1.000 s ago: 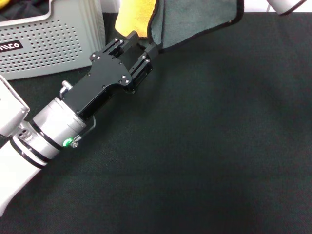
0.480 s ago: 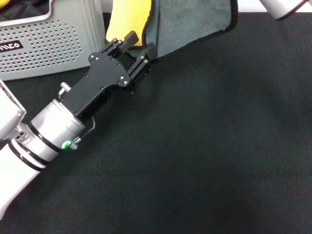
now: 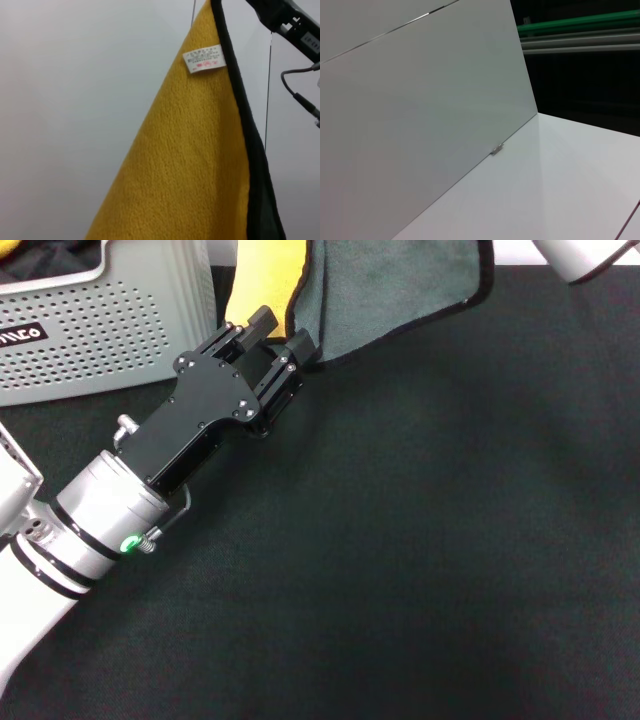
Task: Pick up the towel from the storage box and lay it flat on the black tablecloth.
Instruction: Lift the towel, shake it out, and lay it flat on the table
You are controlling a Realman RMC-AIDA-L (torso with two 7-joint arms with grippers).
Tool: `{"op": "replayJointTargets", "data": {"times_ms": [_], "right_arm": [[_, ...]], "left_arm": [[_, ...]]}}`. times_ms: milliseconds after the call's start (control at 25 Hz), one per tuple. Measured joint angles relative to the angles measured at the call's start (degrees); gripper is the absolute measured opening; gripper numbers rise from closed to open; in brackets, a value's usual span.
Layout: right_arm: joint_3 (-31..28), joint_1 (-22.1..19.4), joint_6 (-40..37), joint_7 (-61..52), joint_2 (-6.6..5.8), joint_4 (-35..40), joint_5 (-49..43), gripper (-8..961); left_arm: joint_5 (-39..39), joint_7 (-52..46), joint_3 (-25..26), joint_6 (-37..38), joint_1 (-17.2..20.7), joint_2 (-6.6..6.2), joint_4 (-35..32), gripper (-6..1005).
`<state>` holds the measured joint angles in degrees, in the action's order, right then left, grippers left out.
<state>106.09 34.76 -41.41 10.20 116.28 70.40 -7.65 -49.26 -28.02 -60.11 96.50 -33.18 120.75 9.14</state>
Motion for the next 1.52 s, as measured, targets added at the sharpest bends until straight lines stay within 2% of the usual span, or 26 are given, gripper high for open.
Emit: {"op": "replayJointTargets", "data": {"times_ms": [280,720,960,1520], "right_arm": [[-0.03,-0.11,0.01,0.00,0.00,0.00,0.00,6],[-0.06,0.24,0.09,0.08,0.00,0.00,0.00,6],[0.33,0.31,0.11,0.09,0.00,-0.18,0.00,6],[1.48,0.27,0.11,0.08,0.00,-0.07,0.00,6]], "left_arm": [[-1.15,0.36,0.00,1.26,0.08,0.00,-0.09,481],[-1.60,0.26,-0.17,1.61,0.05,0.00,-0.44,304],[-1.59,0.23,-0.03,1.61,-0.11,0.00,-0.46,125],[-1.54,0.00,1.58,1.58,0.08,0.00,-0.33,73]]}}
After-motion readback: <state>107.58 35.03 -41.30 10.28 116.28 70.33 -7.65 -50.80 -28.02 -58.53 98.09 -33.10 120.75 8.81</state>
